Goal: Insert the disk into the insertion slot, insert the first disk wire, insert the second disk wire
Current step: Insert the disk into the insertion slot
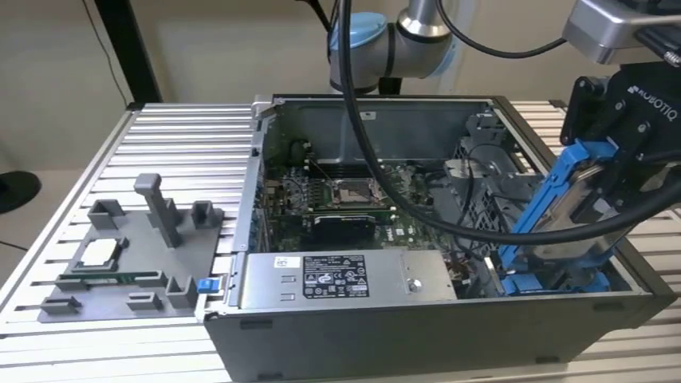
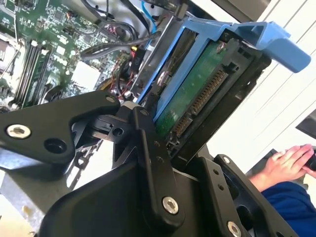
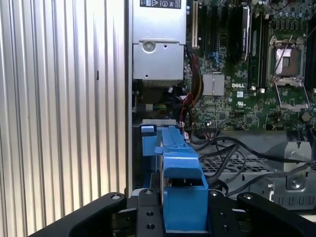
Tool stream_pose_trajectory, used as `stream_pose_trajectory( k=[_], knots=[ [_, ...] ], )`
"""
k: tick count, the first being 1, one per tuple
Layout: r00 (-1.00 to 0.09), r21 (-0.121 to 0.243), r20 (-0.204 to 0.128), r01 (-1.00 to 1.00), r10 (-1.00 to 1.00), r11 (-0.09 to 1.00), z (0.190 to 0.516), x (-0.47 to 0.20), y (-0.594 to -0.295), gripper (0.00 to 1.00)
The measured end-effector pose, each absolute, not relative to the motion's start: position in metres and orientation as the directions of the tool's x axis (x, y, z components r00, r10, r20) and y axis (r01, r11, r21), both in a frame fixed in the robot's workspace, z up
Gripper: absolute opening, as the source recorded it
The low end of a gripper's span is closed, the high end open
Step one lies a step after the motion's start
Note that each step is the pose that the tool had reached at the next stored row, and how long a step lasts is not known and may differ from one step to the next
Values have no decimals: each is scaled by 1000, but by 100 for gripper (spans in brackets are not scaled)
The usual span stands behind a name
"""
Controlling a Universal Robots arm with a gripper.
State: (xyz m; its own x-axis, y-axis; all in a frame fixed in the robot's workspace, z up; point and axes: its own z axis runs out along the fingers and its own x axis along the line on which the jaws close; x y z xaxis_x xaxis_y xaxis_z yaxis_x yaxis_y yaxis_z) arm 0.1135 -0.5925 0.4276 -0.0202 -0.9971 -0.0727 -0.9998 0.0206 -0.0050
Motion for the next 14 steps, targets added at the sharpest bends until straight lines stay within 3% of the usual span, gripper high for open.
stream_pose_trajectory(
  k=[14],
  knots=[
    [-20,-5,-75,-1000,-997,21,410,115,-586,0]
  ],
)
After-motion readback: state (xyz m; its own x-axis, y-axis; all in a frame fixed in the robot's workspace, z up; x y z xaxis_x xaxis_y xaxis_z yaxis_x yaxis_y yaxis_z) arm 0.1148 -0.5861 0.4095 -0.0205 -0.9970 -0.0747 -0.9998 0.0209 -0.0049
